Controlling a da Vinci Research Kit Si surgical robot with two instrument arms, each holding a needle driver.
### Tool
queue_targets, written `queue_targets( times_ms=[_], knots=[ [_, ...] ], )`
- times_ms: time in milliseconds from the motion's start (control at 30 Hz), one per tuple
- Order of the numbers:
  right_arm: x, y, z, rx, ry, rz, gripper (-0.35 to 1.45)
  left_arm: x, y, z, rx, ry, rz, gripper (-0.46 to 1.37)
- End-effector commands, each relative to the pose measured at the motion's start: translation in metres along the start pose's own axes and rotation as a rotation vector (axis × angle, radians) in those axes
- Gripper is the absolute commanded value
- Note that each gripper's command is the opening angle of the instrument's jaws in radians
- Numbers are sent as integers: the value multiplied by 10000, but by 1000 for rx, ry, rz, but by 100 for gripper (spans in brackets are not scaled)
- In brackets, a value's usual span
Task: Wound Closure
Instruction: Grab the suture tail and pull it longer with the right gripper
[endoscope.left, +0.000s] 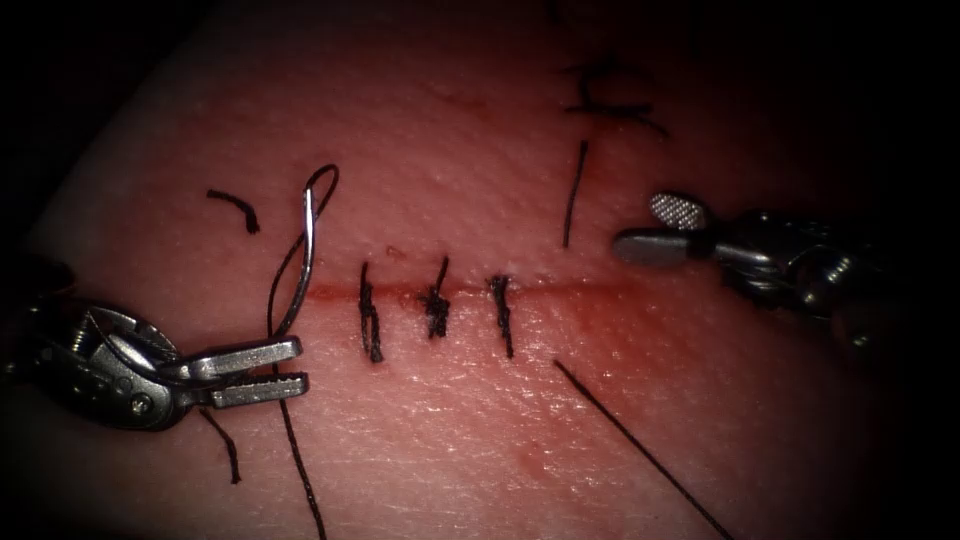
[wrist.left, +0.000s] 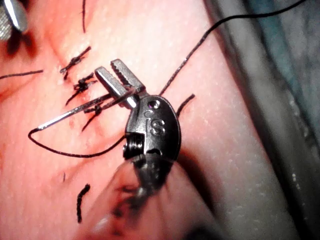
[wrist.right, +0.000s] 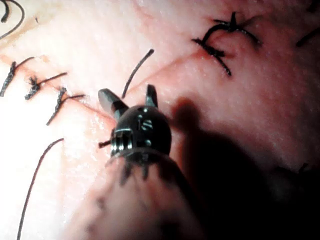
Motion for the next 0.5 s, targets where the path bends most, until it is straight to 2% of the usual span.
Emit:
queue_targets(
  times_ms=[33,200,500],
  knots=[
    [1,-3,2,-4,6,3,100,0,1,1,-7,1,3,-35],
    [2,-8,7,-9,14,9,99,1,1,-1,-8,3,2,-35],
    [1,-1,0,-62,39,9,99,1,1,0,-8,4,2,-35]
  ],
)
